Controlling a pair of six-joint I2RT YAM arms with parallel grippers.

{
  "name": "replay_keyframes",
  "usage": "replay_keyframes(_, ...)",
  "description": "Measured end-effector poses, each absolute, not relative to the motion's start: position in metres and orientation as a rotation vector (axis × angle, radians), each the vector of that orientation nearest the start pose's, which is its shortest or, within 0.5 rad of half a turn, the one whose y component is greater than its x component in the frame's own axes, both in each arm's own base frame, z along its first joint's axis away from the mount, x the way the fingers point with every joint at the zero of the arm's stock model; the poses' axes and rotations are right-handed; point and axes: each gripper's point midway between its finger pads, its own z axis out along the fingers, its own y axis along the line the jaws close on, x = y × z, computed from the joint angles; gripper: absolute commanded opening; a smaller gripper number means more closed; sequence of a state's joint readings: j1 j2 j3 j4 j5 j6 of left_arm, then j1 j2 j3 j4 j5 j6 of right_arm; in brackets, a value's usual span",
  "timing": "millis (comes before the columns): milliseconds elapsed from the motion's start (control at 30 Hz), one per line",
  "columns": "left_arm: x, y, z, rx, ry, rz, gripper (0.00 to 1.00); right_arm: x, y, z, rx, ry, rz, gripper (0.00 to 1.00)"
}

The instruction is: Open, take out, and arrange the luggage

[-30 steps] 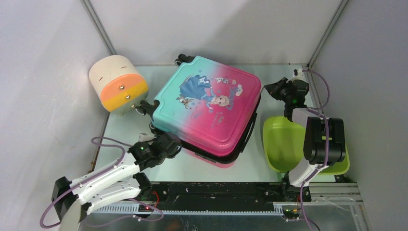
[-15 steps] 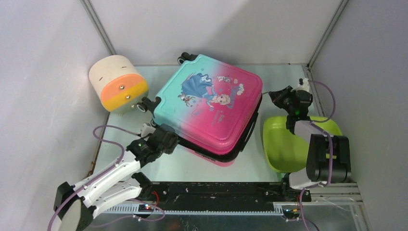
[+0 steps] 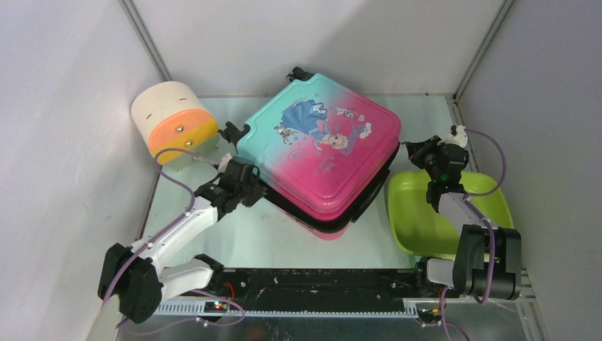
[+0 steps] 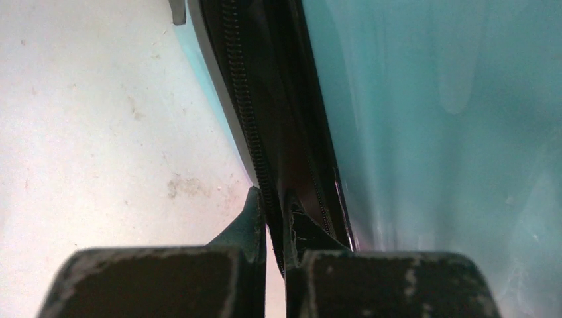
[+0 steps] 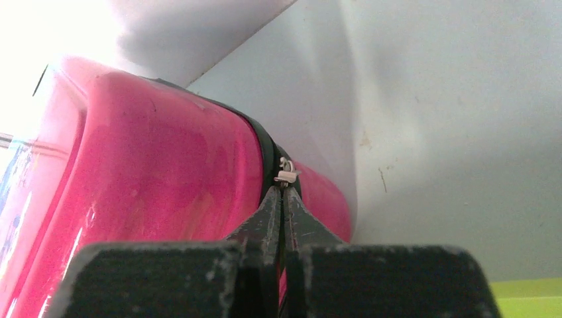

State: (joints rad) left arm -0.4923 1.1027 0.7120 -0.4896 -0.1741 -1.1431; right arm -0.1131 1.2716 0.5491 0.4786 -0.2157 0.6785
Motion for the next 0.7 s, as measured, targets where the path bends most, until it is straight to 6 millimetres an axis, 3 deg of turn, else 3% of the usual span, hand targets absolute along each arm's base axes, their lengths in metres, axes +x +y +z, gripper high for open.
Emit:
replay_keyframes(167,0.259,-0.144,0.105,-0.715,2.377,-0.487,0.00,0.404,0.002,0.154,0.581,1.750,0.560,0.00)
replay_keyframes(367,0.265,-0.130,0.105,-0.696,2.382,-0.485,0.00,0.437,-0.015,0.142,0.587,1.765,0.568,0.00)
replay_keyframes(633,0.269,-0.123,0.104,-0.637,2.385,-0.466,0.00,0.477,-0.015,0.152,0.504,1.744,0.640,0.00)
replay_keyframes(667,0.269,-0.122,0.104,-0.630,2.386,-0.464,0.00,0.479,-0.014,0.150,0.507,1.753,0.651,0.03)
replay_keyframes(700,0.269,-0.122,0.104,-0.619,2.387,-0.463,0.00,0.479,-0.012,0.148,0.521,1.773,0.664,0.15)
